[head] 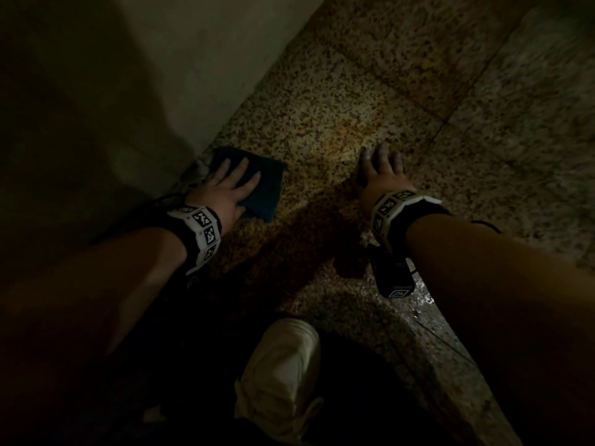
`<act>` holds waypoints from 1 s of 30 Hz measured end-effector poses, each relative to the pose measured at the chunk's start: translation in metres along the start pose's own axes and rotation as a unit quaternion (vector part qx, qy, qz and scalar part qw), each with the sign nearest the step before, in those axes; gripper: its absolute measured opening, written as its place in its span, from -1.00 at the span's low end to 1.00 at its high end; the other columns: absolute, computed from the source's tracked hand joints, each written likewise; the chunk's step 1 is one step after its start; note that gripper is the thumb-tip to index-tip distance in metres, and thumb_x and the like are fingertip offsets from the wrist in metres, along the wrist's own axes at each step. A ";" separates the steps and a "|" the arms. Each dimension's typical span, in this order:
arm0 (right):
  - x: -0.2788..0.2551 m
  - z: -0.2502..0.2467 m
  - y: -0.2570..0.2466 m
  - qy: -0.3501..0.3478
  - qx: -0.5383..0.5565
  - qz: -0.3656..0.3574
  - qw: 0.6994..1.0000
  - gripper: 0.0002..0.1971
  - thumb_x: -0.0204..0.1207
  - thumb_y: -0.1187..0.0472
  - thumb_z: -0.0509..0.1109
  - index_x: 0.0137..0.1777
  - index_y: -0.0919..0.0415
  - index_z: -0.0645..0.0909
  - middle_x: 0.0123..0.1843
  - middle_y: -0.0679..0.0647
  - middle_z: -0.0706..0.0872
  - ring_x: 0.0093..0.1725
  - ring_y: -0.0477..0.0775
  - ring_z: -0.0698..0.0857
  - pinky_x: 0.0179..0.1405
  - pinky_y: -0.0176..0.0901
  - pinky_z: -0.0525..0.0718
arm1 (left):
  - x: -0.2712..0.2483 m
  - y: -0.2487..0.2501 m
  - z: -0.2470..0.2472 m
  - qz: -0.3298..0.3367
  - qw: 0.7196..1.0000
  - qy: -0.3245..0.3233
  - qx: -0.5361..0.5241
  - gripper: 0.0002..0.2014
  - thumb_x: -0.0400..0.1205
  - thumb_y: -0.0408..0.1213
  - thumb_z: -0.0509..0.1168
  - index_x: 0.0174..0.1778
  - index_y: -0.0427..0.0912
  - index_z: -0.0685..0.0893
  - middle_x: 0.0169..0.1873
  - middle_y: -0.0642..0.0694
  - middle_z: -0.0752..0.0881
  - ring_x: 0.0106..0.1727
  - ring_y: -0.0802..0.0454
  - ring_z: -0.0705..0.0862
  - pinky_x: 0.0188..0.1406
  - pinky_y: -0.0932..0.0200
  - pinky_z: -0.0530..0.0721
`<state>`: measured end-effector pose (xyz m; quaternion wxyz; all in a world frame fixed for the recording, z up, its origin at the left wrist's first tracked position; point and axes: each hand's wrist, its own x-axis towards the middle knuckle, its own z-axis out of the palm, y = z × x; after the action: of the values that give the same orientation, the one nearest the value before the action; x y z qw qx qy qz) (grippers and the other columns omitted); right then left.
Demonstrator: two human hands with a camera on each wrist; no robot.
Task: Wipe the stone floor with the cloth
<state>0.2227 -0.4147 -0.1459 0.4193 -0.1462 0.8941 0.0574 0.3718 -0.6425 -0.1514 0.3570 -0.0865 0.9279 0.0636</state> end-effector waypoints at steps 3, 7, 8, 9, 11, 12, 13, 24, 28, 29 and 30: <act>-0.001 0.000 0.000 -0.001 0.005 0.000 1.000 -0.18 0.69 0.35 0.13 0.64 -0.09 -0.41 0.65 -0.04 -0.50 0.65 0.19 -0.38 0.64 0.20 -0.06 | 0.011 0.005 -0.008 0.002 1.000 0.018 0.003 -0.35 0.76 -0.15 0.07 0.66 0.08 -0.19 0.66 -0.04 -0.28 0.66 -0.18 -0.25 0.62 -0.04 0.02; -0.002 -0.001 0.000 -0.007 0.003 -0.005 1.000 -0.17 0.69 0.32 0.15 0.64 -0.11 -0.41 0.64 -0.04 -0.51 0.64 0.19 -0.39 0.63 0.20 -0.10 | 0.027 0.016 -0.025 -0.007 1.000 0.013 0.022 -0.37 0.77 -0.10 0.02 0.66 0.11 -0.22 0.65 -0.02 -0.30 0.66 -0.17 -0.26 0.62 -0.07 0.08; -0.002 -0.002 0.001 -0.009 0.001 -0.005 1.000 -0.17 0.69 0.31 0.16 0.64 -0.11 -0.41 0.64 -0.04 -0.52 0.64 0.18 -0.39 0.62 0.20 -0.10 | 0.030 0.018 -0.027 -0.006 1.000 0.012 0.024 -0.37 0.77 -0.10 0.01 0.66 0.10 -0.22 0.65 -0.03 -0.31 0.66 -0.18 -0.26 0.62 -0.07 0.07; -0.002 -0.002 0.001 -0.012 0.002 -0.004 1.000 -0.18 0.70 0.30 0.15 0.64 -0.12 -0.40 0.64 -0.04 -0.52 0.64 0.18 -0.40 0.62 0.20 -0.10 | 0.031 0.019 -0.028 -0.006 1.000 0.012 0.027 -0.38 0.77 -0.10 0.01 0.66 0.10 -0.22 0.65 -0.03 -0.31 0.66 -0.18 -0.25 0.62 -0.06 0.06; -0.002 -0.003 0.001 -0.016 0.007 -0.007 1.000 -0.19 0.70 0.28 0.16 0.65 -0.13 -0.39 0.64 -0.05 -0.51 0.64 0.18 -0.39 0.63 0.20 -0.07 | 0.030 0.021 -0.027 -0.009 0.999 0.014 0.031 -0.38 0.78 -0.09 -0.01 0.66 0.10 -0.23 0.65 -0.04 -0.31 0.66 -0.18 -0.25 0.61 -0.06 0.04; -0.001 -0.003 0.002 -0.015 0.009 -0.010 1.000 -0.18 0.70 0.27 0.17 0.65 -0.13 -0.39 0.64 -0.05 -0.51 0.64 0.18 -0.39 0.63 0.20 -0.07 | 0.028 0.023 -0.026 -0.011 0.999 0.013 0.035 -0.38 0.78 -0.09 -0.01 0.66 0.09 -0.24 0.65 -0.05 -0.32 0.66 -0.19 -0.24 0.61 -0.05 0.03; -0.002 -0.004 0.003 -0.015 0.009 -0.013 1.000 -0.17 0.69 0.25 0.19 0.65 -0.12 -0.38 0.64 -0.04 -0.50 0.65 0.18 -0.39 0.63 0.21 -0.07 | 0.026 0.025 -0.024 -0.013 0.999 0.009 0.038 -0.37 0.78 -0.09 -0.02 0.66 0.09 -0.25 0.65 -0.06 -0.32 0.66 -0.20 -0.25 0.60 -0.06 0.03; -0.002 0.006 0.013 -0.028 0.012 -0.034 0.999 -0.28 0.75 0.12 0.09 0.65 -0.16 -0.38 0.64 -0.09 -0.50 0.65 0.15 -0.39 0.62 0.30 0.03 | -0.005 0.046 0.010 0.039 0.993 -0.007 0.114 -0.32 0.77 -0.04 -0.02 0.62 0.10 -0.37 0.61 -0.08 -0.42 0.64 -0.19 -0.35 0.61 -0.02 -0.10; -0.002 0.004 0.014 -0.031 0.015 -0.042 0.999 -0.31 0.75 0.04 0.07 0.65 -0.15 -0.35 0.65 -0.09 -0.47 0.65 0.15 -0.37 0.61 0.32 0.05 | 0.004 0.038 0.001 0.066 0.983 0.007 0.168 -0.31 0.75 0.07 -0.08 0.60 0.08 -0.43 0.59 -0.14 -0.47 0.63 -0.21 -0.38 0.60 -0.04 -0.25; -0.003 0.004 0.016 -0.029 0.017 -0.046 0.998 -0.32 0.75 0.03 0.06 0.65 -0.15 -0.35 0.65 -0.09 -0.47 0.66 0.14 -0.36 0.62 0.29 0.04 | 0.006 0.039 -0.002 0.071 0.982 0.002 0.175 -0.31 0.75 0.08 -0.10 0.60 0.06 -0.44 0.59 -0.14 -0.47 0.63 -0.21 -0.37 0.60 -0.03 -0.25; -0.005 0.005 0.017 -0.027 0.017 -0.051 0.998 -0.33 0.75 0.01 0.05 0.66 -0.14 -0.34 0.66 -0.09 -0.46 0.66 0.14 -0.36 0.63 0.27 0.01 | 0.008 0.041 -0.005 0.073 0.981 0.001 0.178 -0.31 0.74 0.09 -0.10 0.61 0.05 -0.44 0.59 -0.15 -0.46 0.63 -0.21 -0.37 0.60 -0.03 -0.25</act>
<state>0.2238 -0.3967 -0.1454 0.4483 -0.1834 0.8745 0.0249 0.3546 -0.6043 -0.1510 0.3599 0.0464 0.9287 -0.0769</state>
